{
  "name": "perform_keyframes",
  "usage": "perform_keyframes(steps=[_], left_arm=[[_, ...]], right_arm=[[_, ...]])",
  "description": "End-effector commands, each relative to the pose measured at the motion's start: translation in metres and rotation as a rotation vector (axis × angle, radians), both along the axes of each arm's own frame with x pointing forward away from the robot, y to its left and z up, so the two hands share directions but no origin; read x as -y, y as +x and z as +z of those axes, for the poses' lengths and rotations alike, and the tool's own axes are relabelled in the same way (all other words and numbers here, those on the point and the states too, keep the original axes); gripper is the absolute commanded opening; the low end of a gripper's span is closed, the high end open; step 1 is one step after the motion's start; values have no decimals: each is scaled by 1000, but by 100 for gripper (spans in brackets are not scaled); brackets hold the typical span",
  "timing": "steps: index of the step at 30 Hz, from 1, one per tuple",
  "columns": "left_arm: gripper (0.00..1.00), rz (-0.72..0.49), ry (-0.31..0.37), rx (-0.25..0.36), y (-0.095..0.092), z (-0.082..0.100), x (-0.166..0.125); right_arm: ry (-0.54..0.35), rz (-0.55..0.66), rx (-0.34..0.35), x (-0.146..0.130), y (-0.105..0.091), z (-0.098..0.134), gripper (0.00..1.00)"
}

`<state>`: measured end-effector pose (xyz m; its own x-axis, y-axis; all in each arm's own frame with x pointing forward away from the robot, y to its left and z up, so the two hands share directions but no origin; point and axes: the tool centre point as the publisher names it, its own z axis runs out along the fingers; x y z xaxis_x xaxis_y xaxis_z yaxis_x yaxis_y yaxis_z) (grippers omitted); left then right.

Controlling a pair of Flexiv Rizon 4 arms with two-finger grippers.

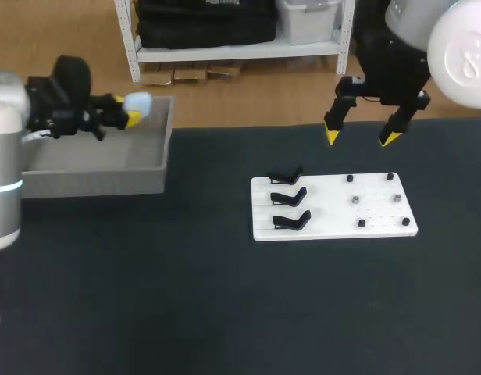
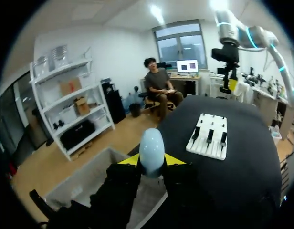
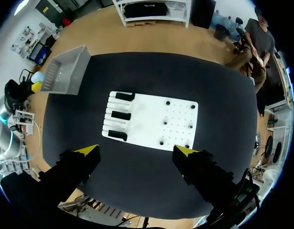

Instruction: Pick up each earbud case from the left stands, insert the matching earbuds, close the lid, and place the case in the box.

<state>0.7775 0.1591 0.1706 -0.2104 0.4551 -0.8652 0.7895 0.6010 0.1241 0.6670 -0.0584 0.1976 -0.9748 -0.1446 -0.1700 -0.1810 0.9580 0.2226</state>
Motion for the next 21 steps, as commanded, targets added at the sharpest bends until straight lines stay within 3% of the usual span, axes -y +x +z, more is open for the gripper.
perform_keyframes(steps=[1, 7, 16, 18, 21], left_arm=[[0, 65, -14, -56, 18, -24, -17], [0, 130, -58, -96, 41, -43, -39], [0, 142, -14, -195, 58, -63, -45], [29, 149, -14, -200, 59, -66, -47], [28, 154, -11, -210, 58, -69, -47]], right_arm=[[1, -4, 9, 2, -3, 0, 100], [1, -4, 9, 2, -3, 0, 100], [1, -4, 9, 2, -3, 0, 100], [1, -4, 9, 2, -3, 0, 100], [1, -4, 9, 2, -3, 0, 100]])
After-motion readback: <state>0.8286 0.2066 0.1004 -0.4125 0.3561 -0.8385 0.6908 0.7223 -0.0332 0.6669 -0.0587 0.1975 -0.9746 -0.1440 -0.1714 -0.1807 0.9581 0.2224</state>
